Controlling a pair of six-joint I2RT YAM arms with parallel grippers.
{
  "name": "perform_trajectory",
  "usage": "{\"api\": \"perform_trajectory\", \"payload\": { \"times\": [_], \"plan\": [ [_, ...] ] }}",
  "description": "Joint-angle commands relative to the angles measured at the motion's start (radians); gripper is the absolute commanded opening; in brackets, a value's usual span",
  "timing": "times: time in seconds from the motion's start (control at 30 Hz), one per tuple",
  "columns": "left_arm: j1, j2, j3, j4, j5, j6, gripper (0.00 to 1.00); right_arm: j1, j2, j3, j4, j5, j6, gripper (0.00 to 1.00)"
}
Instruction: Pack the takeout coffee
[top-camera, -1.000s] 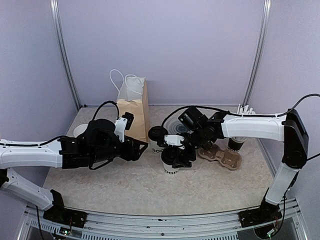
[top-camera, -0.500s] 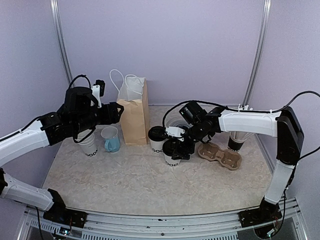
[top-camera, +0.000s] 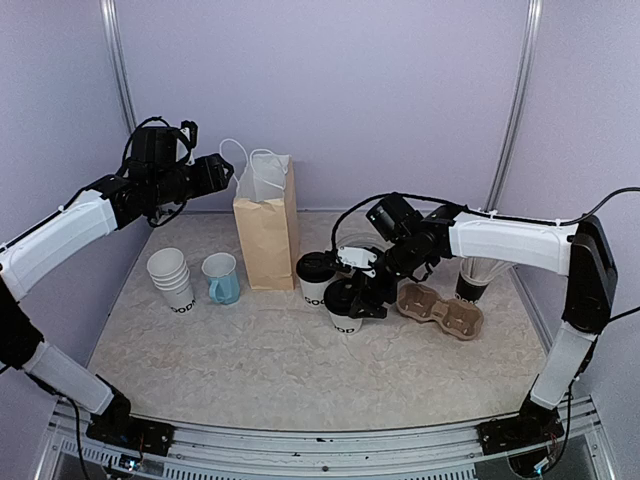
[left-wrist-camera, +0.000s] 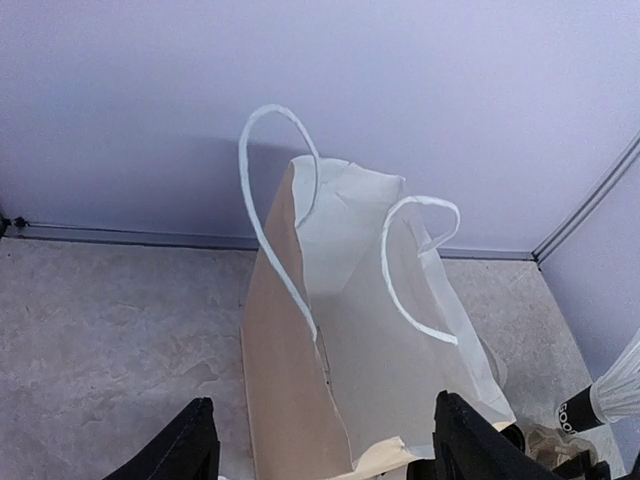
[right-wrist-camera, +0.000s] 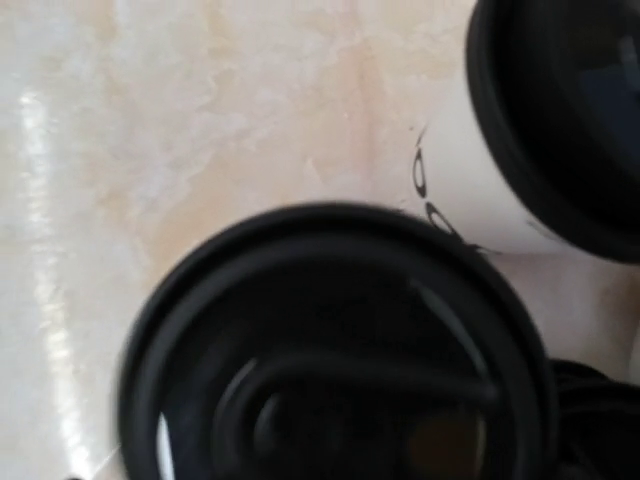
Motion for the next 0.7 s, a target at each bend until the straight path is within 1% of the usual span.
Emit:
{"api": "perform_trajectory", "payload": {
  "times": [0.0, 0.1, 0.2, 0.27, 0.33, 0.43, 0.57, 0.6, 0.67],
  "plan": [
    [0.018, 0.128, 0.113, -0.052, 0.101, -0.006, 0.71, -0.025, -0.114, 0.026, -0.067, -0.053, -0.008, 1.0],
    [0.021, 0.215, 0.179, -0.085, 0.086, -0.021, 0.67, -0.032, -0.164, 0.0, -0.062, -0.043, -0.013, 1.0],
    [0.025, 0.266, 0.215, -0.094, 0.075, -0.042, 0.58, -0.039, -0.202, -0.029, -0.053, -0.037, -0.013, 0.99],
    [0.027, 0.291, 0.234, -0.095, 0.068, -0.045, 0.48, -0.043, -0.218, -0.045, -0.048, -0.039, -0.012, 0.99],
    [0.028, 0.308, 0.261, -0.108, 0.055, -0.042, 0.41, -0.043, -0.228, -0.058, -0.043, -0.041, -0.012, 0.99],
    [0.033, 0.349, 0.309, -0.141, 0.075, -0.036, 0.24, -0.047, -0.236, -0.062, -0.04, -0.041, -0.012, 0.99],
    [0.032, 0.373, 0.331, -0.135, 0.094, -0.04, 0.02, -0.051, -0.237, -0.062, -0.03, -0.039, -0.013, 1.0],
    [0.033, 0.374, 0.333, -0.129, 0.094, -0.041, 0.0, -0.051, -0.237, -0.06, -0.027, -0.038, -0.013, 1.0],
    [0.032, 0.374, 0.338, -0.116, 0.098, -0.044, 0.0, -0.053, -0.232, -0.059, -0.026, -0.039, -0.014, 0.99]
  ]
}}
